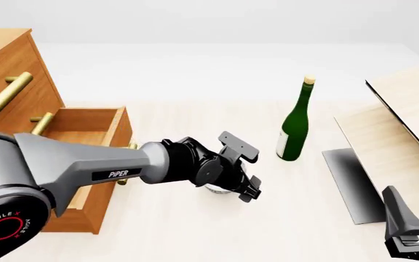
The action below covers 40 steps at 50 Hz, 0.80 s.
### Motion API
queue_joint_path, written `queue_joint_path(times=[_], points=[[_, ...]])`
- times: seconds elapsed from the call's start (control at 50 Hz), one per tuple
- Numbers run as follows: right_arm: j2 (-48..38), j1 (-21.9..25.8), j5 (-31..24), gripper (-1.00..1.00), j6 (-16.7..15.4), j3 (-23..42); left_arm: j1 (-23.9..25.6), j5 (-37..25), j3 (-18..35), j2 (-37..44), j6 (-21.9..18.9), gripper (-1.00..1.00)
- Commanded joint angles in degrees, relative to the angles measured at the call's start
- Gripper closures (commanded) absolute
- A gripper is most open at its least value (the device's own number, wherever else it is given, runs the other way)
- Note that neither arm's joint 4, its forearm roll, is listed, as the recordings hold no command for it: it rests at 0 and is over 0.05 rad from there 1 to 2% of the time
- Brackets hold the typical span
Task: Put the bowl in the bottom drawer of the cabinet.
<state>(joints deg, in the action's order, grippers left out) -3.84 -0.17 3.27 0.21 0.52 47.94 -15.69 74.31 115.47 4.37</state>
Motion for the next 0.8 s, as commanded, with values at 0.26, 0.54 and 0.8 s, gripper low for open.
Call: queue_joint_path(times=[0.26,0.54,0.8], points=[[-0.02,-0.02,0.01,-1.0,-0.01,0.0,-0.07,0.75,-0.12,1.58,0.46,-1.0],[0.01,0.0,0.0,-1.0,0.01,0.0,-1.09,0.87,0.44,2.77,0.43,-1.0],[0.02,0.0,-0.01,-1.0,0.01,0.0,-1.28,0.95,0.61,3.5,0.57,-1.0]])
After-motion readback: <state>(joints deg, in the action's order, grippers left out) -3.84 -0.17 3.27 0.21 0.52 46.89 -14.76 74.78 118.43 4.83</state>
